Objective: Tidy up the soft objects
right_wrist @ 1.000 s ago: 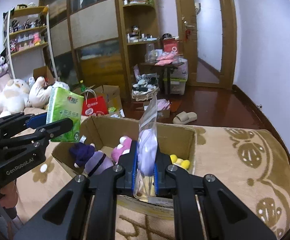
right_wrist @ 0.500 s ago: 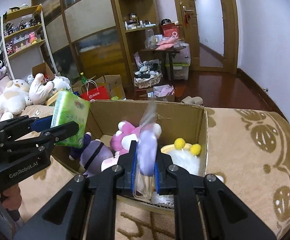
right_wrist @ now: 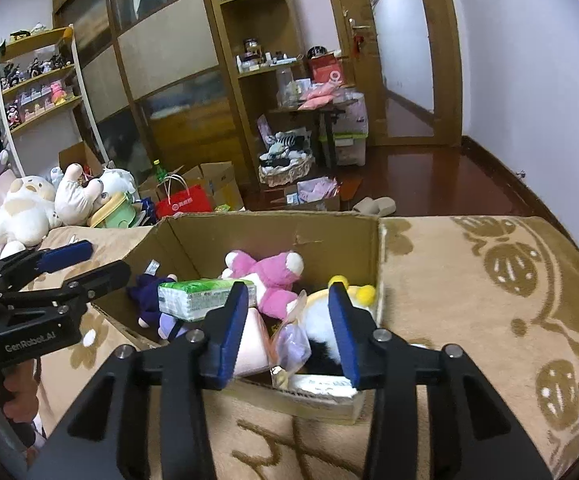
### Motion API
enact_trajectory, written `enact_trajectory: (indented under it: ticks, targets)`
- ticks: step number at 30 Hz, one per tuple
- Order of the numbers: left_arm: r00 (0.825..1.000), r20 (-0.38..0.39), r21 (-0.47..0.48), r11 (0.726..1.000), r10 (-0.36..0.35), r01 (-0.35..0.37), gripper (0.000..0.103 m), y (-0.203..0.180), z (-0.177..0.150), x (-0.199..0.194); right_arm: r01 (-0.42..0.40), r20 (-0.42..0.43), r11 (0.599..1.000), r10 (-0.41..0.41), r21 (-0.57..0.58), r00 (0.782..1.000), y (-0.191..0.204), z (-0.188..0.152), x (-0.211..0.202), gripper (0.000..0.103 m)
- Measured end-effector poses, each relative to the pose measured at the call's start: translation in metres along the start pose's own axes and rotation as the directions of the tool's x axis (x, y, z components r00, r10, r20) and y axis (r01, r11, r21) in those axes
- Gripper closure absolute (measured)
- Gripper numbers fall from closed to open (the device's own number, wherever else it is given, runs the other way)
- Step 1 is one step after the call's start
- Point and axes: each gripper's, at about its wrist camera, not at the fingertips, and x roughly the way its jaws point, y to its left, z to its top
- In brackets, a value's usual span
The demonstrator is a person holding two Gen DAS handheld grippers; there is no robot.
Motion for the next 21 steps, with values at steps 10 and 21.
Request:
enact_trajectory:
  ticks: [10, 21]
  targets:
    - [0.998, 0.052, -0.044, 0.999, 0.023, -0.020, 0.010, 0.008, -0.014, -0.049, 0.074, 0.068, 0.996, -0.071, -0.046, 0.995, 0.012, -0.007, -0.045, 0.008]
    - [0.983, 0.167, -0.065, 0.995, 0.080, -0.070, 0.001, 0.015, -0.020, -0.128, 0.119, 0.160, 0.991, -0.109, -0.057, 0.981, 0.034, -0.009, -0.117, 0.000]
